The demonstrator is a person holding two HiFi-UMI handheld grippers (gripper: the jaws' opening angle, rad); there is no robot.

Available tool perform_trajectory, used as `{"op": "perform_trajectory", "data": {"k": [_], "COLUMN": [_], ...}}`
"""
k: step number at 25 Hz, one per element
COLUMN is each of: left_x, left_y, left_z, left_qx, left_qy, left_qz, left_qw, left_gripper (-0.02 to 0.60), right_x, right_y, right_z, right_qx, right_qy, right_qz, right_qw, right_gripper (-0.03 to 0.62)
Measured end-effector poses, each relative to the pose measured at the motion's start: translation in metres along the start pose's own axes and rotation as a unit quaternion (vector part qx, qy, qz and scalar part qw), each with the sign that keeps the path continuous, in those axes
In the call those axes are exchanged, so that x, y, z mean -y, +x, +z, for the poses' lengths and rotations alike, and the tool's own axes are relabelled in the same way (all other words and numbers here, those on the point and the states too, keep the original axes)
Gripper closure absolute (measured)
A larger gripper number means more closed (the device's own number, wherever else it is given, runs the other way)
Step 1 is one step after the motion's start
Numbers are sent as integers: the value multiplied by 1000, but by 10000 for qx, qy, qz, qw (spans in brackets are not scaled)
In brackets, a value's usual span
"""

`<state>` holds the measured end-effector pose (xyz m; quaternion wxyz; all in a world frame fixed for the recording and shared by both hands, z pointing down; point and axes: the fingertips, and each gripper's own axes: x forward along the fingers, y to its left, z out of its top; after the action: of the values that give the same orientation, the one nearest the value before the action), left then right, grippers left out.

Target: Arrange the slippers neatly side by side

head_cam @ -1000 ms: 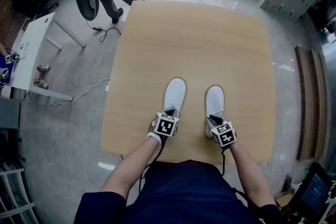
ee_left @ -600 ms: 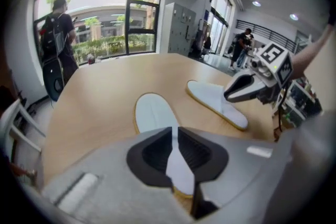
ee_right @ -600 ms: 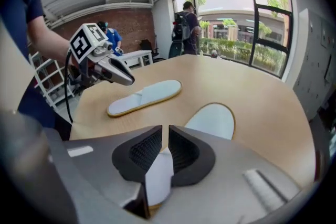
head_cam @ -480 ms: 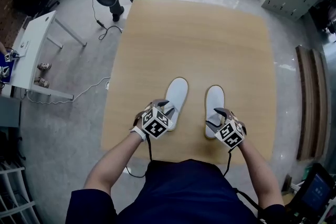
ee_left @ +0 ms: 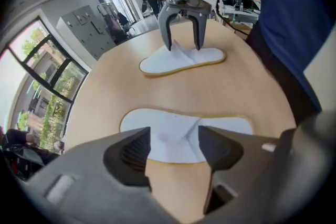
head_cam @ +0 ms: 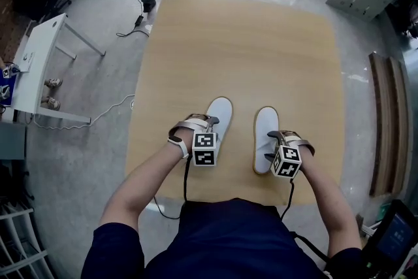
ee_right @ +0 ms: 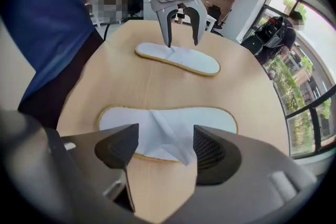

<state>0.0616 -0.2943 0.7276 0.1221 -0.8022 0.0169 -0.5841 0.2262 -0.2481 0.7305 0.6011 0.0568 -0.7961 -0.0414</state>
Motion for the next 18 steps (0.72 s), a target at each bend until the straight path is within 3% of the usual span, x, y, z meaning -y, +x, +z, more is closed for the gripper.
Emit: {"op": "perform_trajectory", "data": {"k": [5, 12, 18], "left_x": [20, 31, 37], "left_y": [9, 5, 1], "left_z": [-18, -15, -5], "left_qx": [-132, 236, 368], "left_qy": [-199, -1469, -1740], "left_qz": [-301, -558, -649], "left_qw": [9993, 9873, 9819], "left_gripper": [289, 308, 308], "right_x": [-18, -27, -28], "right_y": [8, 5, 2], "right_z": [3, 3, 12], "right_qx": [31, 235, 346], "right_qy": [297, 837, 904], "right_qz": [153, 512, 594], "right_qw": [9994, 9949, 9935], "right_gripper": [261, 261, 261]}}
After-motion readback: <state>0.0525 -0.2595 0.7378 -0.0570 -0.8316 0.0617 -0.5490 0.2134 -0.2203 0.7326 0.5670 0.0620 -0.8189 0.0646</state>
